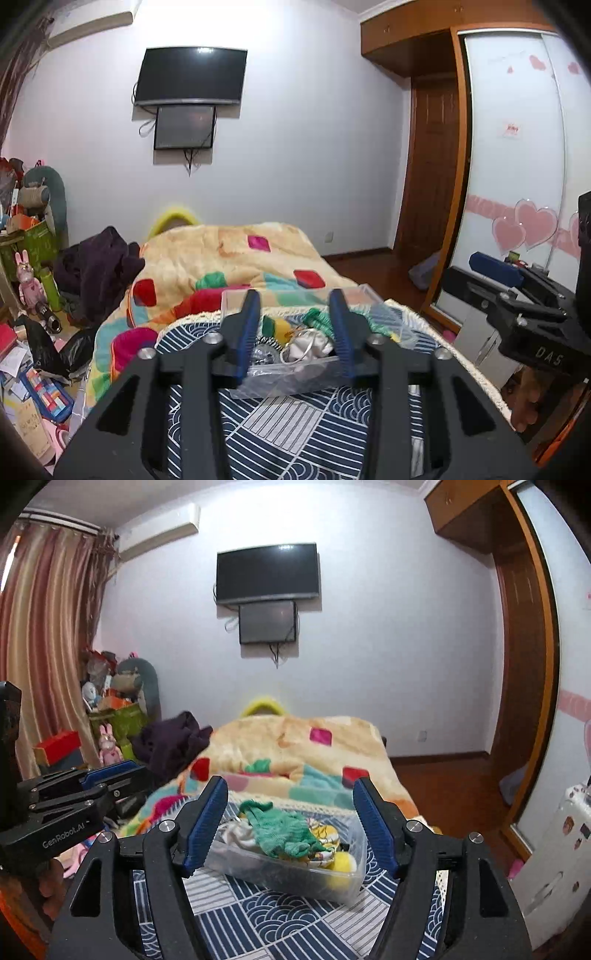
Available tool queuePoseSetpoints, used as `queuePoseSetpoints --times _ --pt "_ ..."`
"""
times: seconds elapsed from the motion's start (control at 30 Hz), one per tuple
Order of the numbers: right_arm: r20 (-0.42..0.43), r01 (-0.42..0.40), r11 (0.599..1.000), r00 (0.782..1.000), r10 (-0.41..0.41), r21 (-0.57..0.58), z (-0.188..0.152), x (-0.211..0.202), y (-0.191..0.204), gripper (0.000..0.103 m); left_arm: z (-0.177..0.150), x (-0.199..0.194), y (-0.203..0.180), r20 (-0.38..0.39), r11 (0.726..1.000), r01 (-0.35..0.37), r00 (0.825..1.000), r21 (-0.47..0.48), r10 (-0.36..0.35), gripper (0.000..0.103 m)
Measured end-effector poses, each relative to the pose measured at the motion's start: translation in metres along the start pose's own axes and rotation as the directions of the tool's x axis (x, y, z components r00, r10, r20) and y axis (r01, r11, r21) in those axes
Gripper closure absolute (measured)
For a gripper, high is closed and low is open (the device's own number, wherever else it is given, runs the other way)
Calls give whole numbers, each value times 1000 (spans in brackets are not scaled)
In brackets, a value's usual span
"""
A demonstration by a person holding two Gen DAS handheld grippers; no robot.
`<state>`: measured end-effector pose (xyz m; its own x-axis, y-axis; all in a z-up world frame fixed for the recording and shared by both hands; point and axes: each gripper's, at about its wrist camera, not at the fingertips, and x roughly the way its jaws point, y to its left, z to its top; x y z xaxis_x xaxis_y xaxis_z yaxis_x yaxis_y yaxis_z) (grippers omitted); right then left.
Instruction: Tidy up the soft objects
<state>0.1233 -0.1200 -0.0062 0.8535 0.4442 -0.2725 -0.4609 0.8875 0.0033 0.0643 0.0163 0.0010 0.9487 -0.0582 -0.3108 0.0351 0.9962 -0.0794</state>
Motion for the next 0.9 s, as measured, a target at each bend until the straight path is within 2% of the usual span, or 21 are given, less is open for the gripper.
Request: queuePoseSetpoints --times 0.13,0.2,0.27,0.33,0.4,0.43,0.57,0.67,0.9 --pt "37 7 1000 999 -7 -2 -1 -9 3 20 3 -16 -4 44 1000 -3 999 5 2 42" --pt "49 7 1000 999 -7 -3 0 -12 4 20 4 -22 -5 55 1000 5 998 -1 -5 32" --pt "56 8 1000 998 -8 -1 0 -13 4 19 2 -27 -6 65 1000 11 998 2 -11 30" --pt "63 4 1000 998 -4 8 0 -13 3 13 1 -31 -9 75 1000 -5 997 15 4 29" --pt "70 4 1000 998 -5 18 -2 -15 2 2 -1 -34 -12 85 1000 -15 996 21 13 20" --pt "76 10 1000 997 -11 20 -3 -15 2 0 -2 -35 -12 89 1000 -15 996 19 13 18" --pt "77 18 1000 997 -19 14 -5 -17 4 0 -6 -37 -12 92 1000 -18 996 10 17 13" --pt "77 17 1000 997 -18 15 -6 -17 5 0 -8 -37 -11 88 1000 -13 996 4 13 5" --pt "72 14 999 997 -16 29 -13 -21 0 0 -10 -37 -12 85 1000 -10 996 4 9 3"
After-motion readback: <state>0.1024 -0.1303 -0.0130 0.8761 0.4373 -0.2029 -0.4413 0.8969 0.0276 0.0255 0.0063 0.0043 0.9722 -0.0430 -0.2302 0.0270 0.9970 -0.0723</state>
